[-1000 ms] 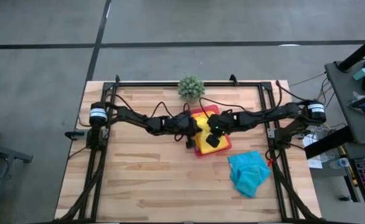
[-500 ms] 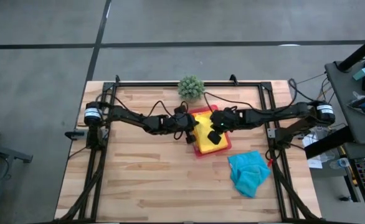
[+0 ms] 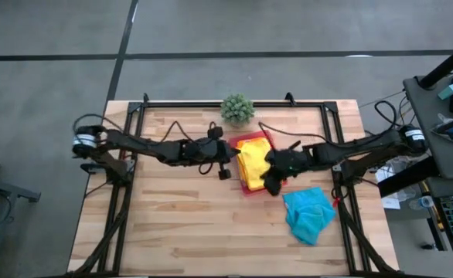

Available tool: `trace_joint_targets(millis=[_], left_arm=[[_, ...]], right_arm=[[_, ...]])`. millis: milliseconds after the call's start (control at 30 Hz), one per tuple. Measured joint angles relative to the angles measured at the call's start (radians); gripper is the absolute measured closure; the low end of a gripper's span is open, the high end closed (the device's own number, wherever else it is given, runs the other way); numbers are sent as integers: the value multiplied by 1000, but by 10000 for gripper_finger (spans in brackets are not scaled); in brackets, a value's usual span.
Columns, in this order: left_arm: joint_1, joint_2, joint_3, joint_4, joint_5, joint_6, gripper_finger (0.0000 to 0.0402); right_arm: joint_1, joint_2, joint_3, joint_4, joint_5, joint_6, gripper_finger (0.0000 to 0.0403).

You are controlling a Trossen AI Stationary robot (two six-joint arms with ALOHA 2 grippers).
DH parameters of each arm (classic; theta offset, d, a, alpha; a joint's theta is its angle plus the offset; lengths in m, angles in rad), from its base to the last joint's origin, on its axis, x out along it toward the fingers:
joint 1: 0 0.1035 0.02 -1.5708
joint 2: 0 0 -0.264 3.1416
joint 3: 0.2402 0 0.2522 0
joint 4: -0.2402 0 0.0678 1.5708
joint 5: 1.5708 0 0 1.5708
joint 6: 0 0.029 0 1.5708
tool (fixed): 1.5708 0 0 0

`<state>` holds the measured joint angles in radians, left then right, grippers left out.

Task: Fold microfiber towels
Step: Fold the blue towel

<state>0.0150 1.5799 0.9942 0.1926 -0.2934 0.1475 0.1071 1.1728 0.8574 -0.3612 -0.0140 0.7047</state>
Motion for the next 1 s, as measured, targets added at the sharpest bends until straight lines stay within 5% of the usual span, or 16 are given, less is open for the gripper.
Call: trace_joint_targets(millis=[133,467,733,1000], left_arm=[[-33,-94,-44,2,0,21,401],[-47,-240,-140,7,1,14,401],[-49,-239,-142,6,1,-32,401],[-49,-239,-149,6,1,-37,401]], right_arm=[[88,10,32,-83,-148,175,394],[362,190,205,-851,-279,683,394],[479,290,294,-813,-252,878,379],[500,459,331,-734,-228,900,273]])
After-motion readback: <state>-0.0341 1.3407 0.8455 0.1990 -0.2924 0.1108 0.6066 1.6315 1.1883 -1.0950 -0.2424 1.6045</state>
